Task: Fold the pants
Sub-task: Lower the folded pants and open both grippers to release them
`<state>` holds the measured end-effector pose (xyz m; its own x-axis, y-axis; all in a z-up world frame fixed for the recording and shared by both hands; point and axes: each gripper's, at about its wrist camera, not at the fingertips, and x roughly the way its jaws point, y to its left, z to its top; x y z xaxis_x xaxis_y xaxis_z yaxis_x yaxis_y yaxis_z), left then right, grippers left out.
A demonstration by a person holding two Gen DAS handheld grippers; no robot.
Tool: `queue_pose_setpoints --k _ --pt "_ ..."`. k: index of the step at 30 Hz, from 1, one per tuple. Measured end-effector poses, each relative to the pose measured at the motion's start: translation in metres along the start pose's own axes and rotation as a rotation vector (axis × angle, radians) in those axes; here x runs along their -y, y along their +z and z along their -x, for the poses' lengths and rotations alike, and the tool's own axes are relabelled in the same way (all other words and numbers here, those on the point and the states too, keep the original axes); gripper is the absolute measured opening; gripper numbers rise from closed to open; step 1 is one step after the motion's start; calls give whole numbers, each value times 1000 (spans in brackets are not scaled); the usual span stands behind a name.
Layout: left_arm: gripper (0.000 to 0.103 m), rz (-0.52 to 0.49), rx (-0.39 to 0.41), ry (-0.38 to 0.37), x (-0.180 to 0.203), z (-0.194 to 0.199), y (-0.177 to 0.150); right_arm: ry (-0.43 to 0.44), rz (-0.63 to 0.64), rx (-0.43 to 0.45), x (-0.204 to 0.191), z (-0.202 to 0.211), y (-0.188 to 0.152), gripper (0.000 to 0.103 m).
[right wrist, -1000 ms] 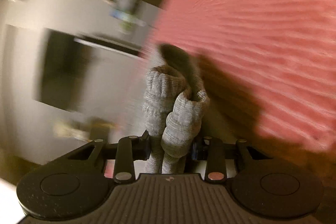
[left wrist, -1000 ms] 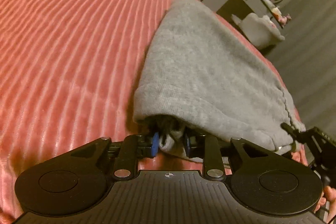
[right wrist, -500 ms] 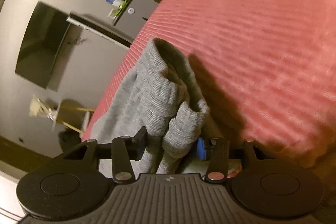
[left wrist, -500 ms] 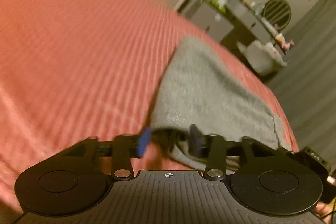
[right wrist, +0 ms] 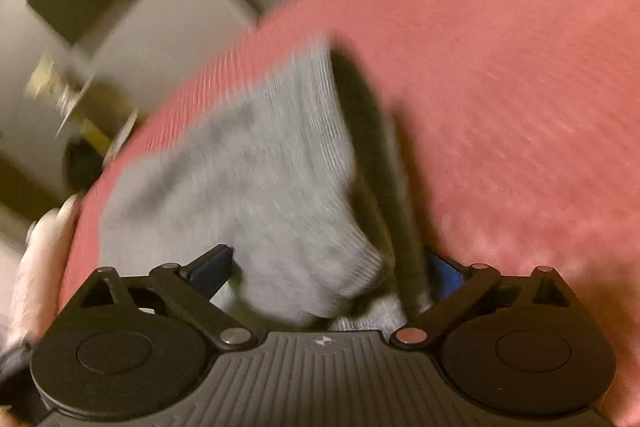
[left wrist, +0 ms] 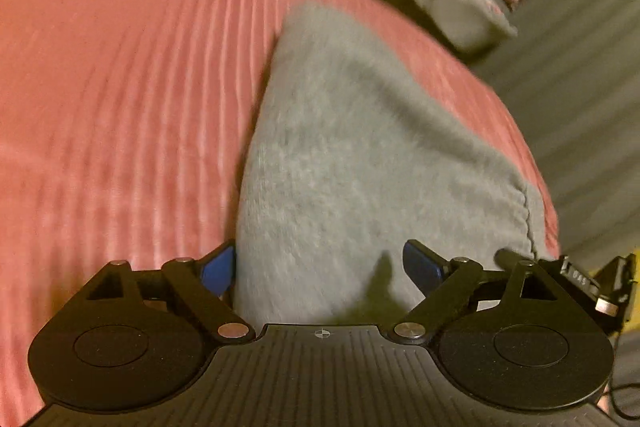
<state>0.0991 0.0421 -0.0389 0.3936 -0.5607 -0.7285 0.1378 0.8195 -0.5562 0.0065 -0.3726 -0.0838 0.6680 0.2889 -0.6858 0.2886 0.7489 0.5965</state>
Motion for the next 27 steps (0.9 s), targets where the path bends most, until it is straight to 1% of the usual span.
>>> queue_pose_setpoints --k 1,2,4,5,6,8,9,11,13,14,15,16,17,18,19,20,21,22,24,26,27 --pt "90 6 -13 -16 -5 -6 5 41 -1 -5 5 0 6 99" --pt "92 3 -15 -59 -8 -11 10 89 -11 -8 10 -2 12 99" --pt "93 1 -31 -108 -9 -18 23 211 -96 -46 27 -12 21 99" --pt "96 -4 -48 -132 -8 -24 27 251 -135 -67 32 -17 25 99" --pt "98 -19 -75 -153 -6 -31 32 276 -144 -73 35 -21 28 99" --pt "100 -64 -106 -161 0 -44 39 307 -99 -93 33 -26 31 99" --pt "100 -80 -104 -168 2 -48 41 323 -82 -104 34 -30 33 99" --pt "100 -62 -97 -166 3 -54 45 344 -97 -119 37 -34 38 99" --pt "93 -43 -68 -152 7 -54 44 343 -127 -121 39 -37 42 99" --pt "76 -63 -52 -113 10 -54 41 330 -122 -115 37 -36 42 97" --pt "57 -99 -38 -62 14 -53 38 290 -91 -100 31 -34 40 93" --pt "53 -122 -29 -44 17 -50 36 240 -54 -87 26 -33 38 79" --pt "44 -110 -22 -58 16 -48 34 212 -26 -76 21 -27 28 71" --pt "39 -78 -19 -57 14 -46 33 204 -4 -65 19 -25 26 67" --pt "37 -52 -17 -50 14 -42 34 190 3 -60 18 -24 24 65" --pt "33 -54 -5 -34 18 -38 34 175 -3 -58 15 -24 25 63" --pt "31 -75 12 -19 25 -33 33 157 0 -56 10 -21 26 61" --pt "31 -106 32 -9 35 -28 33 149 11 -45 3 -16 25 58" --pt "31 -134 57 -15 50 -18 36 166 26 -3 -14 -9 29 54" --pt "31 -131 91 -40 57 -7 44 207 22 28 -25 0 38 53" --pt "31 -132 112 -40 60 -2 49 227 25 45 -31 4 44 53"
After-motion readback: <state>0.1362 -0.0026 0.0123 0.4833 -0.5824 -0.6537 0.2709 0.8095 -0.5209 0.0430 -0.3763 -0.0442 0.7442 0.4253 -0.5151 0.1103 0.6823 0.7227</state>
